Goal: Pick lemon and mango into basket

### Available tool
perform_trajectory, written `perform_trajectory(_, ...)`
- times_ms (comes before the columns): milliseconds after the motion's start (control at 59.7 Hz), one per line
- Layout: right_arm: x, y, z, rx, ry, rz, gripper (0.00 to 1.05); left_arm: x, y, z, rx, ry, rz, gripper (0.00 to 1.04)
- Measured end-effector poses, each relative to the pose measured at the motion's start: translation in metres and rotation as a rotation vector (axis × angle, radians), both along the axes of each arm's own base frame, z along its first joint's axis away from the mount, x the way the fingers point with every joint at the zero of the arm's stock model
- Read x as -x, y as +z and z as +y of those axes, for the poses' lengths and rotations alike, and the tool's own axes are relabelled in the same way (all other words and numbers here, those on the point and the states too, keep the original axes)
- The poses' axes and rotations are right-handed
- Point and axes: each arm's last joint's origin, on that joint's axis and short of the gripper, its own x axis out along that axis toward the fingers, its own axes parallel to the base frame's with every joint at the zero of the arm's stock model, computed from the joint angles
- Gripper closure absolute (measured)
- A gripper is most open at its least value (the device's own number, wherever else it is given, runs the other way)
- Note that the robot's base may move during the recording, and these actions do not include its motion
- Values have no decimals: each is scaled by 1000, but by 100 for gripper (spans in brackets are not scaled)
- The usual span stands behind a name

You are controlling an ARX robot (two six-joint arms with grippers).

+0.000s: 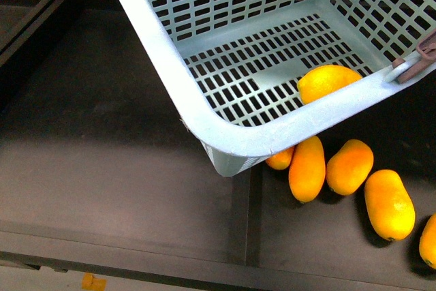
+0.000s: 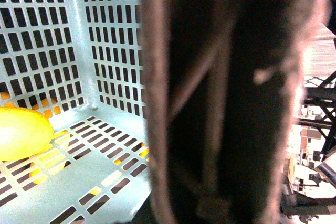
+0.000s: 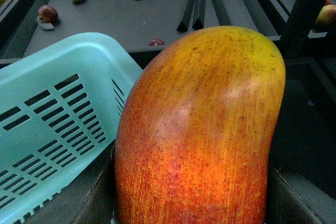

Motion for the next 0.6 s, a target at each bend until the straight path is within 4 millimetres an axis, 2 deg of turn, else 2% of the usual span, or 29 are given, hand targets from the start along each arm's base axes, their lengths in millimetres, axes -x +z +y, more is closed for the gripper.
perform_trajectory(33, -1, -1, 1, 3, 9, 8, 42, 0, 0, 0, 0, 0, 0, 101)
perform_trajectory(151, -2, -3, 6, 11, 31, 21, 22, 0, 0, 0, 0, 0, 0, 101)
perform_trajectory(268, -1, -1, 6, 2, 37, 15, 8, 0, 0, 0, 0, 0, 0, 101)
perform_trajectory(435, 17, -2, -9, -34, 40, 12, 9, 0, -1, 0, -2, -2, 0, 101)
perform_trajectory(603, 60, 1, -50, -86, -83, -35, 9, -1, -1, 0, -5, 5, -2, 101)
